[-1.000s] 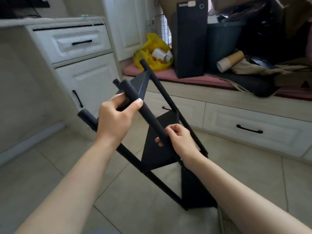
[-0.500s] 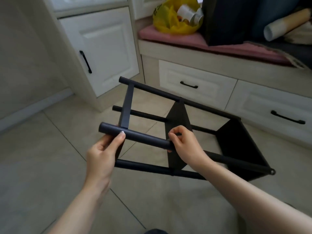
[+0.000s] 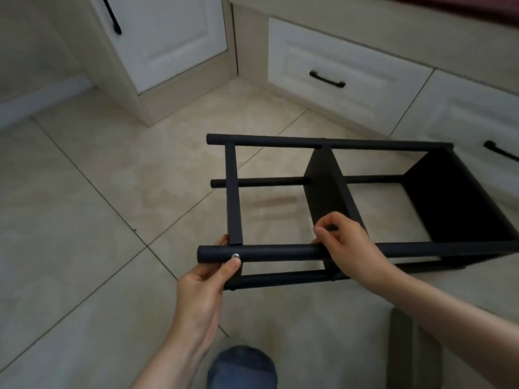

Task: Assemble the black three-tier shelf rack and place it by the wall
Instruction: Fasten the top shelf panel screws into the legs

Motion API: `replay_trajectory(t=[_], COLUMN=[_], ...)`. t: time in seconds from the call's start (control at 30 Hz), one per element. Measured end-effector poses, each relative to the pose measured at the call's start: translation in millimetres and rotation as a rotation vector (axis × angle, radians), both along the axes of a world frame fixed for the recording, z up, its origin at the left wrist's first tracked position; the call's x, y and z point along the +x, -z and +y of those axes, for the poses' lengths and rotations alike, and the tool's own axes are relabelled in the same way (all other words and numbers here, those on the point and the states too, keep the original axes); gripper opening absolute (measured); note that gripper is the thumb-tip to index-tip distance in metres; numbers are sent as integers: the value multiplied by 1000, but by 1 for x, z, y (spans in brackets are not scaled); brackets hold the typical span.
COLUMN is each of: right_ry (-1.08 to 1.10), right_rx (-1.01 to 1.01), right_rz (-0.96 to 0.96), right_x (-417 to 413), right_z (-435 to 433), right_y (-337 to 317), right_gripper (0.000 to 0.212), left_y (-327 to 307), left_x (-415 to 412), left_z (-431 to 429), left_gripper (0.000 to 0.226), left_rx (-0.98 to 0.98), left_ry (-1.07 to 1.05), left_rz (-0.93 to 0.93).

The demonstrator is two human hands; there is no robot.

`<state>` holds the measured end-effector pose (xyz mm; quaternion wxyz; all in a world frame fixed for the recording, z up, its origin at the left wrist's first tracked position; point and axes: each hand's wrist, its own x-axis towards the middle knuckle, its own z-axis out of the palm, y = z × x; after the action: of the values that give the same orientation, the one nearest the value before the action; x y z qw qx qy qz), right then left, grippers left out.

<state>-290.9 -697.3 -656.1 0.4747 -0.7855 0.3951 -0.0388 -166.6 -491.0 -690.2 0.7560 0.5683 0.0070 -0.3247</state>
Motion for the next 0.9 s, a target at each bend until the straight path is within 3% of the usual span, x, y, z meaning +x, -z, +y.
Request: replay_trajectory(t=[0.23,0.43,0.6,0.9], right_ry=[-173,-315,-423,-388], right_rx=[-23,-96,31,243], right_rz=[161,168,82,-58], right_x=[-13,-7,18,73], right_z=[1,15,23,37], right_y=[16,28,29,57], right_gripper=[5,10,11,7], left_y=[35,54,55,47], left_x=[-19,-25,-21,-18], left_z=[20,29,33,35], left_gripper=[72,68,58,45], left_rx=[20,44,118,284], left_ry=[44,30,31,91], left_rz=[97,140,110,-223])
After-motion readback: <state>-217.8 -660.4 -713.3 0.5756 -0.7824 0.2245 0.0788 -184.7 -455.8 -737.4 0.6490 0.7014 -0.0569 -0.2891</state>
